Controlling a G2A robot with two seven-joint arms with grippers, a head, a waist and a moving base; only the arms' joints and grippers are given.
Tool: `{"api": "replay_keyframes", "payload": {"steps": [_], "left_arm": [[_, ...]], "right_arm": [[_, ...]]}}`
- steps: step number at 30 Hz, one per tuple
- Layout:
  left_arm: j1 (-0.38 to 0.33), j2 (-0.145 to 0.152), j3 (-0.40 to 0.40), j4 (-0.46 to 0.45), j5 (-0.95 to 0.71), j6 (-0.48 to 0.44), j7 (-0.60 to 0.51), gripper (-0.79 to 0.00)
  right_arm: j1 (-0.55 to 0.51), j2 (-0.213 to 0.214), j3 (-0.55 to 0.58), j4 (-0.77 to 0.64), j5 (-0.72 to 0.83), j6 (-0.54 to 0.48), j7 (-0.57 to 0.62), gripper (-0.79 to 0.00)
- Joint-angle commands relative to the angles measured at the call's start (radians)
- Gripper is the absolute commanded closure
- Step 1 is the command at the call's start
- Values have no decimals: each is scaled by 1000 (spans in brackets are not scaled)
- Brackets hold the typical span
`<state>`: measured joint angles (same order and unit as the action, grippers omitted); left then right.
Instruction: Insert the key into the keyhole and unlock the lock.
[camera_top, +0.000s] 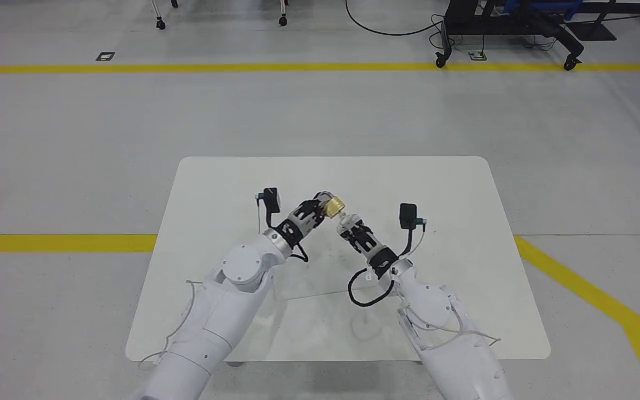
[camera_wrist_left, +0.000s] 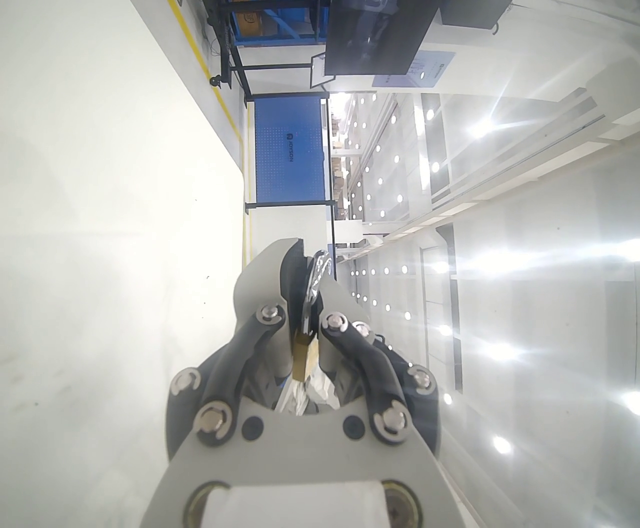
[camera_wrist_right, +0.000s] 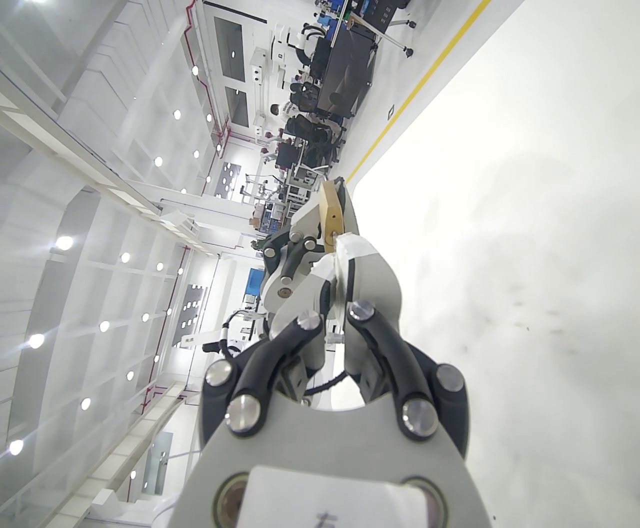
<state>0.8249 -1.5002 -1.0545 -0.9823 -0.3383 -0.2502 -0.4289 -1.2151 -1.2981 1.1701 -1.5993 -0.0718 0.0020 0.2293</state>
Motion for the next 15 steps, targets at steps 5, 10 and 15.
{"api": "replay_keyframes", "payload": {"steps": [5,10,15], "left_arm": [[14,5,-32,3,-22,-33,-11,0],[27,7,-43,-7,-28,-59,-13,0],[28,7,-44,-10,-25,-60,-8,0]], "right_arm": [[1,-3,6,1,29,-11,6,-785],[1,-3,6,1,29,-11,6,-785],[1,-3,6,1,29,-11,6,-785]]}}
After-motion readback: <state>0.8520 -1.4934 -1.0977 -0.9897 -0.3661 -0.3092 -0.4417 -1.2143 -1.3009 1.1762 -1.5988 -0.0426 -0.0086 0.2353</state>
